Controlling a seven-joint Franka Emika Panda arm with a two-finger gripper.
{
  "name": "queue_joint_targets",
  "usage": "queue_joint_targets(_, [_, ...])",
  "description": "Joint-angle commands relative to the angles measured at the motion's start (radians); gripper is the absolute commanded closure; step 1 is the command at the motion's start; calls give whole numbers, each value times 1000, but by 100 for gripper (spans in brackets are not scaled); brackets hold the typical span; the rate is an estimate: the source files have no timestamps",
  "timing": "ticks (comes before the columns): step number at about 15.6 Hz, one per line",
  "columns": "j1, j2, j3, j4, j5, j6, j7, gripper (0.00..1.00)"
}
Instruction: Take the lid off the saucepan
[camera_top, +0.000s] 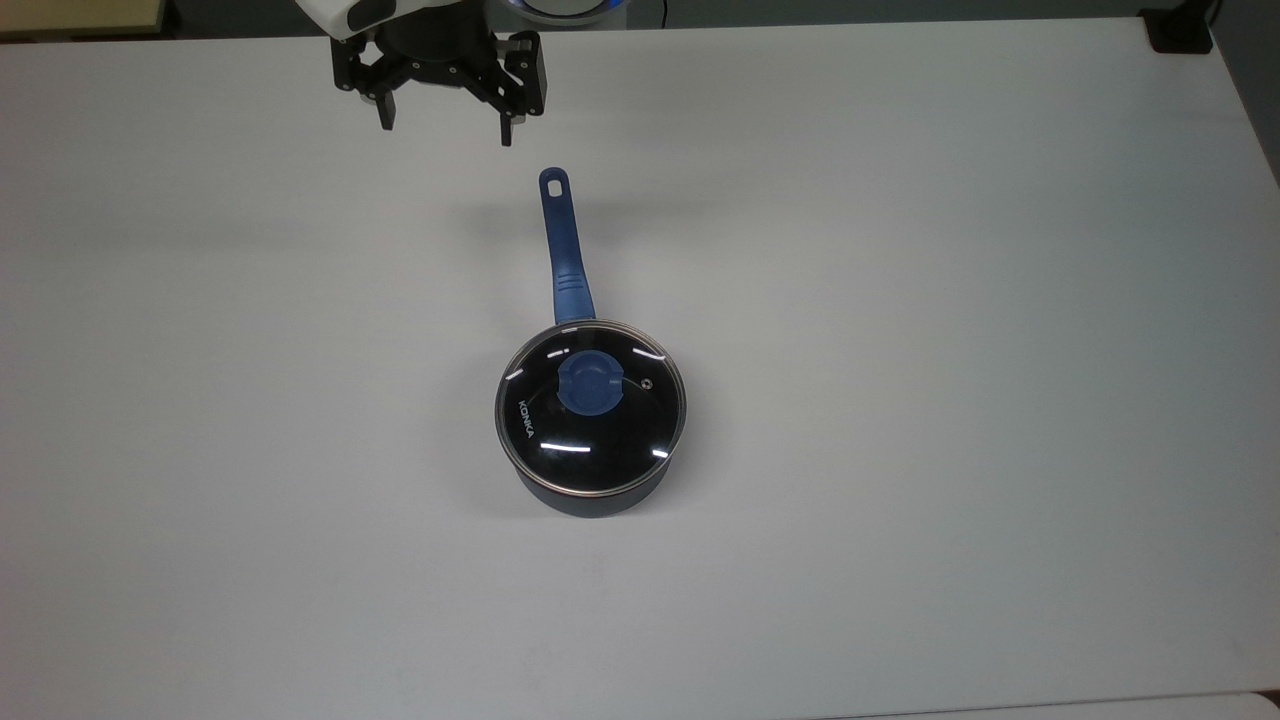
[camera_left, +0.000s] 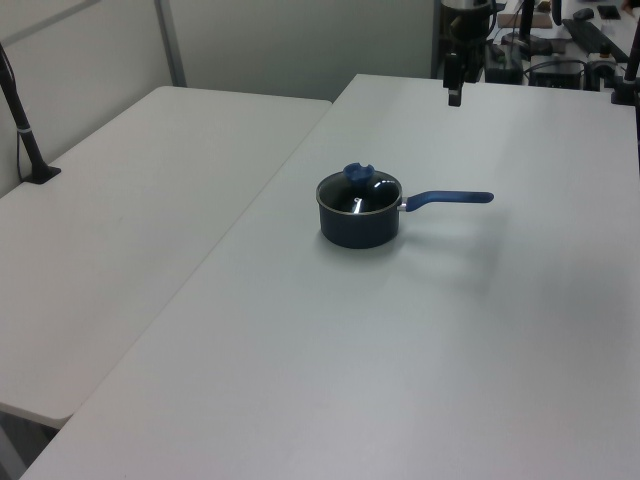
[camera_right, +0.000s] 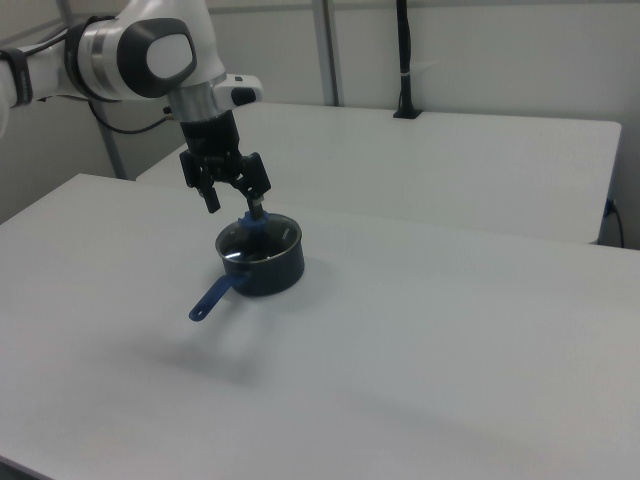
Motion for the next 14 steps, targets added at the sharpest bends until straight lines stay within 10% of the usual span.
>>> queue_joint_targets(1, [-1,-14,-1,-24,4,12,-31,0])
queue_joint_targets(14, [43,247,11,163,144,263,-77,0])
